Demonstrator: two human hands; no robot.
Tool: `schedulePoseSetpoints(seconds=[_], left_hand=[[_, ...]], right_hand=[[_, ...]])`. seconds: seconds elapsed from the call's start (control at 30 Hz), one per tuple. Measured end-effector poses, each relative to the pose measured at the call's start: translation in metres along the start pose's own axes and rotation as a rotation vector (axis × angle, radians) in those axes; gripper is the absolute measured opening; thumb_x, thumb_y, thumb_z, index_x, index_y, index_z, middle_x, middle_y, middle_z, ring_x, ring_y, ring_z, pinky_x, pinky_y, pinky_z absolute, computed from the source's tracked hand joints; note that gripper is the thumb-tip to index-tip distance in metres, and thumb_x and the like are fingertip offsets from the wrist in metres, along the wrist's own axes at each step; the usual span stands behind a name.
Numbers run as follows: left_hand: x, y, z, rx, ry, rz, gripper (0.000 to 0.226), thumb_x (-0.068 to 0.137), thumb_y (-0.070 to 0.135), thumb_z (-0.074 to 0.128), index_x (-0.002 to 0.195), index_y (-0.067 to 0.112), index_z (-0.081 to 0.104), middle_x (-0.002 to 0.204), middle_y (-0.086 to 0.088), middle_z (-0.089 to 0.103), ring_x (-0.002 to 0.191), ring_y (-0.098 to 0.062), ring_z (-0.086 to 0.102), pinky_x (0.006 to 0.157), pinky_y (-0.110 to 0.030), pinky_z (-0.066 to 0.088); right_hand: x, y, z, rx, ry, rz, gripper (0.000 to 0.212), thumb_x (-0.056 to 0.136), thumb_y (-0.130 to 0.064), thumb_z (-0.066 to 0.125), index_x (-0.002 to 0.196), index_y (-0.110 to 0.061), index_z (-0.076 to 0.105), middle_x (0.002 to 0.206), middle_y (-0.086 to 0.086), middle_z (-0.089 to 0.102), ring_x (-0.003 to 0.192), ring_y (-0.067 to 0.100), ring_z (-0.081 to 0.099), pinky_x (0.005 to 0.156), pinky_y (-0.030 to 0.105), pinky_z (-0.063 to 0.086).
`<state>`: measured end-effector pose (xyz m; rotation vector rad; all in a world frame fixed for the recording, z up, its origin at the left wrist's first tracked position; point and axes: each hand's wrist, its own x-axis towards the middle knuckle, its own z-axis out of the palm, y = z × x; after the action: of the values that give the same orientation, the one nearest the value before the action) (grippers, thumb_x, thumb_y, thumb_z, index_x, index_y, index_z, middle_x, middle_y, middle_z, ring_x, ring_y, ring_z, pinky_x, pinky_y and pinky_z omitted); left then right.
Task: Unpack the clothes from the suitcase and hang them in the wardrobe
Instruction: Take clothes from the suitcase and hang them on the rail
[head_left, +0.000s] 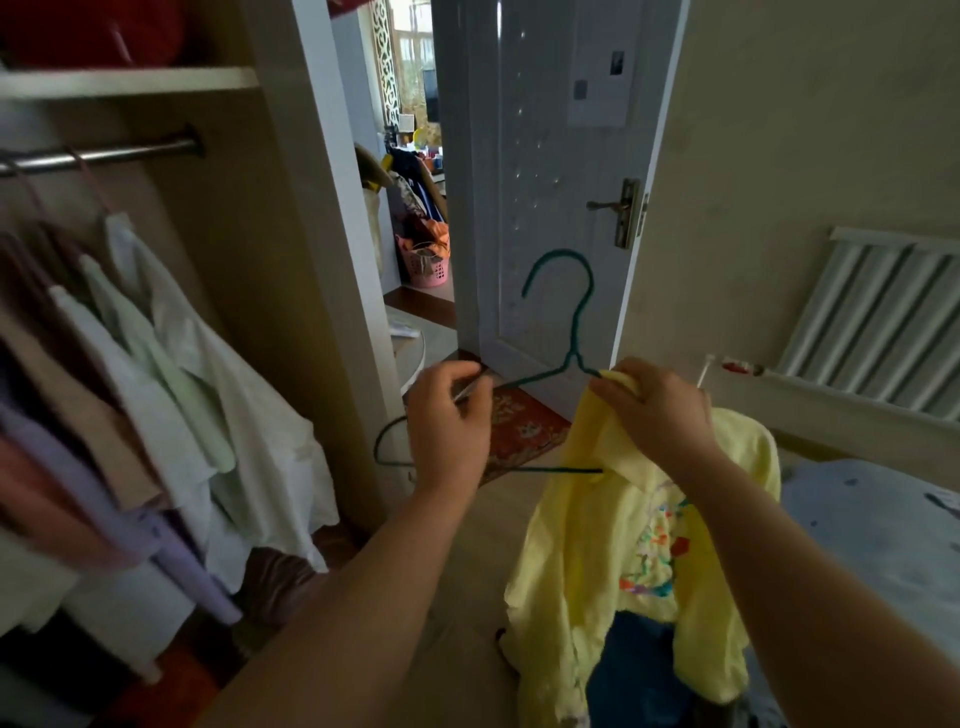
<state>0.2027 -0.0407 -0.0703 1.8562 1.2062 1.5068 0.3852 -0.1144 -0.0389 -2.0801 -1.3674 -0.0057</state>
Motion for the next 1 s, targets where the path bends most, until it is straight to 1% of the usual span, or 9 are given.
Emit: schedulePoseSetpoints(seconds=[0.13, 0.2, 0.3, 0.4, 0.47, 0.57, 0.77, 0.9, 1.0], left_hand=[[-0.012, -0.026, -0.009, 0.094, 0.289, 0.048, 0.018, 0.088, 0.027, 0.062, 0.093, 0.012, 0.054, 0.091, 0.001, 0.055, 0.084, -0.015, 0.053, 0.07, -0.023, 0.046], [-0.022, -0.043, -0.009, 0.064, -0.011, -0.166, 0.022, 0.086, 0.035, 0.063, 0.095, 0.016, 0.054, 0.088, 0.006, 0.058, 0.083, -0.014, 0.058, 0.067, -0.022, 0.046], [-0.043, -0.071, -0.002, 0.055, -0.612, -0.43, 0.069, 0.069, 0.062, 0.068, 0.127, 0.034, 0.043, 0.128, 0.009, 0.053, 0.117, -0.009, 0.053, 0.091, -0.03, 0.048], [-0.054, -0.08, 0.006, 0.081, -0.761, -0.446, 0.093, 0.06, 0.068, 0.071, 0.14, 0.045, 0.03, 0.148, 0.013, 0.032, 0.136, -0.014, 0.033, 0.11, -0.046, 0.036], [-0.052, -0.075, 0.012, 0.021, -0.815, -0.423, 0.069, 0.065, 0.059, 0.073, 0.128, 0.047, 0.047, 0.141, 0.011, 0.046, 0.13, -0.013, 0.044, 0.108, -0.046, 0.039], [-0.04, -0.055, 0.014, -0.099, -0.709, -0.394, 0.007, 0.085, 0.031, 0.067, 0.09, 0.035, 0.069, 0.099, 0.005, 0.07, 0.099, -0.018, 0.065, 0.092, -0.039, 0.052], [0.025, -0.039, -0.029, -0.505, -0.282, -0.639, 0.013, 0.092, 0.016, 0.057, 0.083, 0.017, 0.066, 0.069, 0.001, 0.071, 0.071, -0.019, 0.065, 0.066, -0.028, 0.051], [0.055, -0.034, -0.045, -0.456, -0.283, -0.587, 0.011, 0.092, 0.021, 0.059, 0.099, 0.016, 0.067, 0.09, -0.003, 0.068, 0.082, -0.018, 0.061, 0.069, -0.029, 0.049], [0.063, -0.02, -0.05, -0.417, -0.258, -0.574, 0.027, 0.091, 0.023, 0.062, 0.115, 0.011, 0.064, 0.099, -0.007, 0.068, 0.085, -0.02, 0.064, 0.068, -0.029, 0.05]], right_hand=[[0.015, -0.005, -0.018, 0.086, 0.101, 0.032, 0.033, 0.089, -0.054, 0.05, 0.097, -0.025, 0.062, 0.085, 0.003, 0.061, 0.094, 0.033, 0.059, 0.087, 0.044, 0.043], [0.022, -0.013, -0.032, 0.155, 0.144, 0.023, 0.032, 0.089, -0.054, 0.05, 0.096, -0.025, 0.061, 0.081, 0.0, 0.057, 0.091, 0.033, 0.059, 0.085, 0.044, 0.045], [0.027, -0.025, -0.052, 0.256, 0.183, -0.049, 0.026, 0.09, -0.05, 0.052, 0.091, -0.026, 0.06, 0.078, 0.001, 0.059, 0.082, 0.027, 0.059, 0.076, 0.039, 0.048], [0.027, -0.035, -0.069, 0.342, 0.202, -0.131, 0.024, 0.09, -0.047, 0.055, 0.085, -0.024, 0.059, 0.071, -0.004, 0.058, 0.072, 0.019, 0.056, 0.064, 0.032, 0.045], [0.028, -0.038, -0.078, 0.394, 0.204, -0.161, 0.026, 0.088, -0.049, 0.056, 0.084, -0.023, 0.06, 0.07, -0.007, 0.057, 0.07, 0.017, 0.056, 0.063, 0.032, 0.046], [0.03, -0.033, -0.091, 0.43, 0.214, -0.183, 0.021, 0.087, -0.049, 0.059, 0.082, -0.028, 0.061, 0.07, -0.01, 0.058, 0.07, 0.017, 0.057, 0.065, 0.034, 0.049], [0.025, 0.003, -0.104, 0.295, 0.097, -0.18, 0.007, 0.086, -0.038, 0.065, 0.078, -0.037, 0.064, 0.074, -0.018, 0.062, 0.075, 0.01, 0.06, 0.073, 0.028, 0.047], [0.019, 0.015, -0.087, -0.096, 0.034, -0.188, 0.018, 0.085, -0.044, 0.063, 0.097, -0.033, 0.071, 0.104, -0.005, 0.07, 0.102, 0.021, 0.059, 0.089, 0.035, 0.037], [0.015, 0.014, -0.067, -0.379, 0.079, -0.164, 0.027, 0.09, -0.05, 0.05, 0.106, -0.036, 0.067, 0.108, -0.005, 0.067, 0.102, 0.021, 0.054, 0.082, 0.034, 0.028]])
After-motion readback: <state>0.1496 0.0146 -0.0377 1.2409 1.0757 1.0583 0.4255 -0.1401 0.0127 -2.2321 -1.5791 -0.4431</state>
